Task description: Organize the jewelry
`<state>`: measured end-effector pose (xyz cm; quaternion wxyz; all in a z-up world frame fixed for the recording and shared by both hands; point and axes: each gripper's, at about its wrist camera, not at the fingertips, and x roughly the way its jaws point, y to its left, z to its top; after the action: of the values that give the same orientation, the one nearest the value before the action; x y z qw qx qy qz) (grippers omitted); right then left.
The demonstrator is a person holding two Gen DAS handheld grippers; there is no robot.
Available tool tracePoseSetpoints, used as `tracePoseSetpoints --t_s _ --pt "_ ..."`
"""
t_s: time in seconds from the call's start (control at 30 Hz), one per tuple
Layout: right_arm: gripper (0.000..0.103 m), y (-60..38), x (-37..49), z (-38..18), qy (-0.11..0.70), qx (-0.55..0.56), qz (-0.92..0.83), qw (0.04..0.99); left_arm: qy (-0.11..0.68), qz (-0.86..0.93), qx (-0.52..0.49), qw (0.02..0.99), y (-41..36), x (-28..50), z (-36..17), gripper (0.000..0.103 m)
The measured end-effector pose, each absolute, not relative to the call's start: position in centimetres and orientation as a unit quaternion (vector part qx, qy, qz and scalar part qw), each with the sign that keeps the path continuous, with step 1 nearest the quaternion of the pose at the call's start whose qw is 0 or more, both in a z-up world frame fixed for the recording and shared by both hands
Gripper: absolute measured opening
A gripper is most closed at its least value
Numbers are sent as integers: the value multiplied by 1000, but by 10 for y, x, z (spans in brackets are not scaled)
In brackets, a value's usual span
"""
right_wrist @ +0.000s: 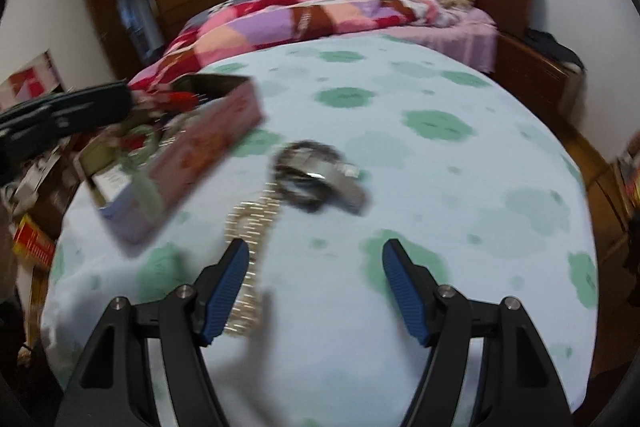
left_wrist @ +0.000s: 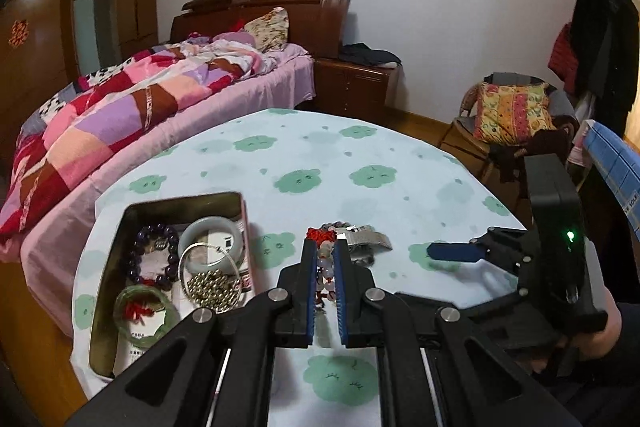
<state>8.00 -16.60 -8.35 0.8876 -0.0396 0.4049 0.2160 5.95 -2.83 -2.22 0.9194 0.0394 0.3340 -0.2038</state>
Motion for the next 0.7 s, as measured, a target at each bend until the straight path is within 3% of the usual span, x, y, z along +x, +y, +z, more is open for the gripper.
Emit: tracePoseSetpoints --t_s 0.2,0.27,0.37,0.4,0.43,0.7 --pt "70 -134 88 -94 425 -83 227 872 336 -203 29 919 -19 57 -25 7" --pt "63 -130 88 -100 434 -96 224 867 336 -202 26 920 -15 57 -25 7" --pt "45 -127 85 -106 440 -118 223 862 335 -200 22 921 -11 56 -23 7" --pt "23 -129 83 -105 439 -119 227 861 335 -198 23 921 -9 55 -22 7" --pt "17 -130 81 -104 440 -113 233 860 334 -196 23 922 -7 55 -20 7" --pt "15 -139 69 -86 416 -88 244 871 320 -178 28 930 16 50 -5 7"
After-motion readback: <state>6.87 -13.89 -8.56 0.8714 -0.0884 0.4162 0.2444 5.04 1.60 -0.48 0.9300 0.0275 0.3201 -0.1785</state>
